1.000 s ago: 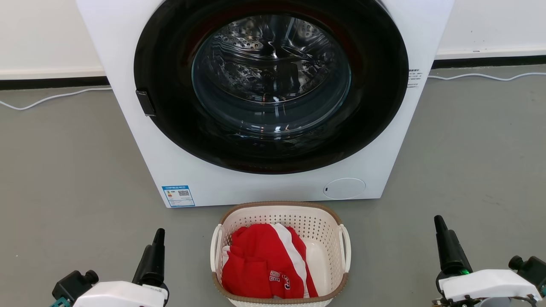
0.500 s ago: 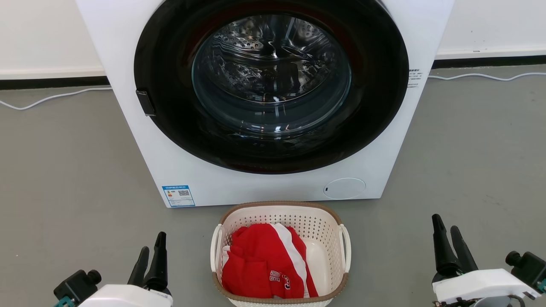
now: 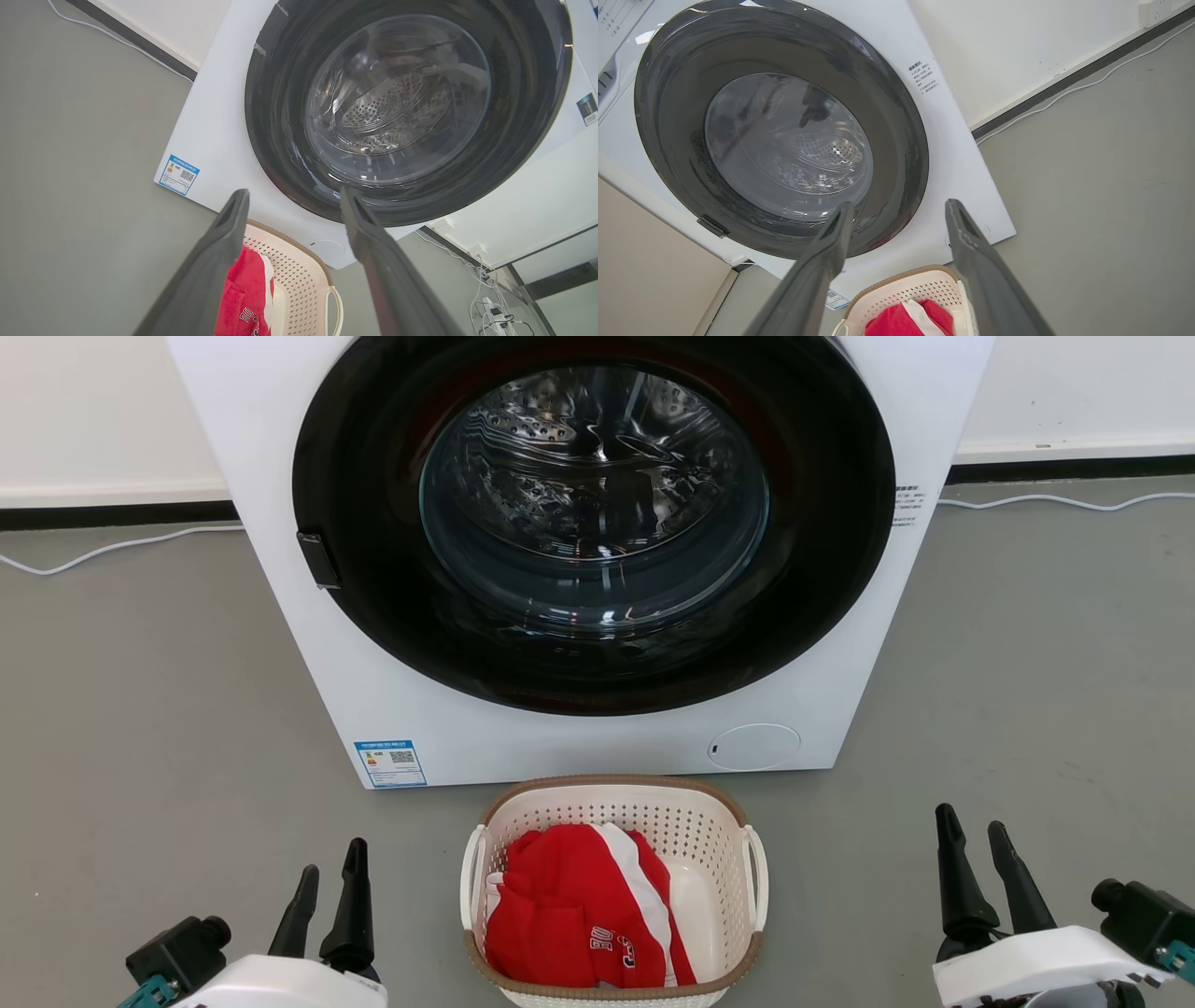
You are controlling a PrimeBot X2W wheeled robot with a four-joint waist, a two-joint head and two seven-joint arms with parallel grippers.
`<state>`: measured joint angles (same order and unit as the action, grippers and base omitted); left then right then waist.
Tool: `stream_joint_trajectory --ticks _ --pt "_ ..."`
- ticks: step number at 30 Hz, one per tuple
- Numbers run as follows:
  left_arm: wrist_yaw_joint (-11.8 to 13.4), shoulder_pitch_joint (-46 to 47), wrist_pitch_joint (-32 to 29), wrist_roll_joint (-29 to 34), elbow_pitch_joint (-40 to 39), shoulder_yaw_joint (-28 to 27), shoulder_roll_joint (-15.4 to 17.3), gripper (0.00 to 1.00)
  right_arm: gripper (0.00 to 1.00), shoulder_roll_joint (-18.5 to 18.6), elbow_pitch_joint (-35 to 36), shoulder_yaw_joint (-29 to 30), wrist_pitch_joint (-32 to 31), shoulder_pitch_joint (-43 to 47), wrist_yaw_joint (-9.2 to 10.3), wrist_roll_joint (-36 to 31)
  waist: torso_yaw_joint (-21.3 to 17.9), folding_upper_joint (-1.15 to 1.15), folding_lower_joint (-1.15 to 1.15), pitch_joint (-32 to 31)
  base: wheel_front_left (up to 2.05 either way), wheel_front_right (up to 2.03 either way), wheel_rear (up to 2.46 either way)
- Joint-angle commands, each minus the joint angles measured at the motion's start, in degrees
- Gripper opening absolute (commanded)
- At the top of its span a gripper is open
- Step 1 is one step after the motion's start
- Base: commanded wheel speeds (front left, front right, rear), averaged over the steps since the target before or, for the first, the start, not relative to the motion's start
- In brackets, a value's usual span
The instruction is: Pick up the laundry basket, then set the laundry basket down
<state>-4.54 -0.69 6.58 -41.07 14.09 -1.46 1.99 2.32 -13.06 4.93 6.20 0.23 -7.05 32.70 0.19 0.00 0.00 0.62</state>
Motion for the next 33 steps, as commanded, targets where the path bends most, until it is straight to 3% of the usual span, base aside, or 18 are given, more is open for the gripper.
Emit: stream_joint_trajectory --ticks 1,33 --pt "0.2 0.7 0.8 2.1 -2.0 -0.8 0.6 1.0 1.0 0.5 2.2 -1.3 1.2 -0.2 -0.28 -2.2 0.0 0.0 0.0 0.0 0.0 0.0 0.0" --pt "1.0 -0.2 6.3 25.0 -3.8 -0.2 0.8 1.0 1.0 0.5 3.0 -1.0 6.7 0.4 -0.4 -28.0 -0.2 0.0 0.0 0.3 0.0 0.0 0.0"
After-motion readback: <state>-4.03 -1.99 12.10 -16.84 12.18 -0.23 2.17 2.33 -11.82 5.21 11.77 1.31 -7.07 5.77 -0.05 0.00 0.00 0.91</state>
